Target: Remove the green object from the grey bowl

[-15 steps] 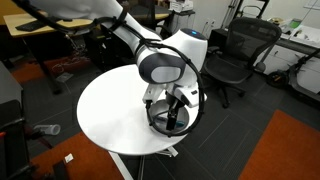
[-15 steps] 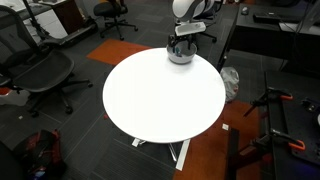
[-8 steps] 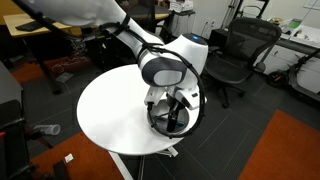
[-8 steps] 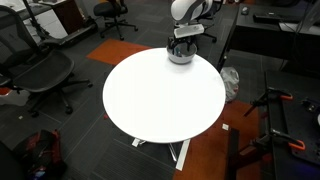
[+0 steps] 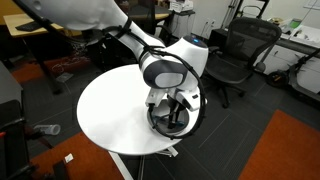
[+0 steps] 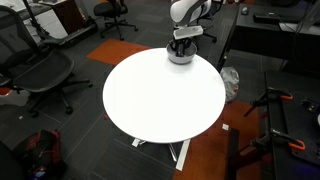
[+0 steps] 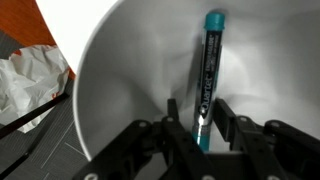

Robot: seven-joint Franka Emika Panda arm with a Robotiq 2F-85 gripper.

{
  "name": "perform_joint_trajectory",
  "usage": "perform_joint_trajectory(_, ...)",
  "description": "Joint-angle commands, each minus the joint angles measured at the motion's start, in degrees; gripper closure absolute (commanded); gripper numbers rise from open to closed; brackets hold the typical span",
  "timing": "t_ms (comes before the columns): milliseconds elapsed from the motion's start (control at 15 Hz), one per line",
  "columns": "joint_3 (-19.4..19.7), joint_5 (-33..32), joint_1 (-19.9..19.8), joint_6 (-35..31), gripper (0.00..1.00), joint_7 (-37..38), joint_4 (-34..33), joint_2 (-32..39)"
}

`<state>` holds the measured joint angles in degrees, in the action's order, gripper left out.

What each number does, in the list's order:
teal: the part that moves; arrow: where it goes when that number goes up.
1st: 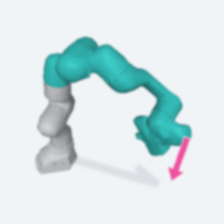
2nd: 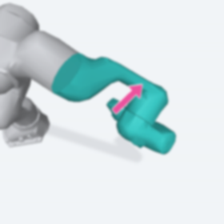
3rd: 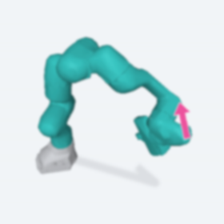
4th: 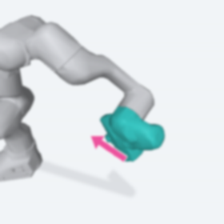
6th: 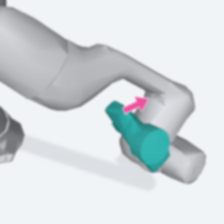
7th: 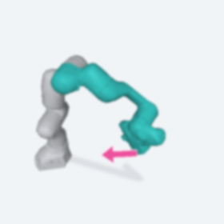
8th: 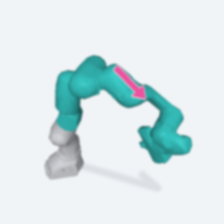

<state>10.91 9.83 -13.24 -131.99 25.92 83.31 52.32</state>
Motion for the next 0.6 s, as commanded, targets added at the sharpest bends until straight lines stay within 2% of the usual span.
perform_joint_trajectory(0, -0.8, 1.4, -1.1, 2.4, 0.88, -2.3, -2.3, 0.8)
perform_joint_trajectory(133, -0.9, 1.4, -1.2, 2.4, 1.0, -2.3, -2.3, 0.8)
perform_joint_trajectory(267, -0.8, 1.3, -1.0, 2.3, 0.95, -2.4, -1.5, 0.3)
perform_joint_trajectory(533, -0.5, 0.9, -0.3, 0.5, 0.95, -2.5, 1.5, -2.0)
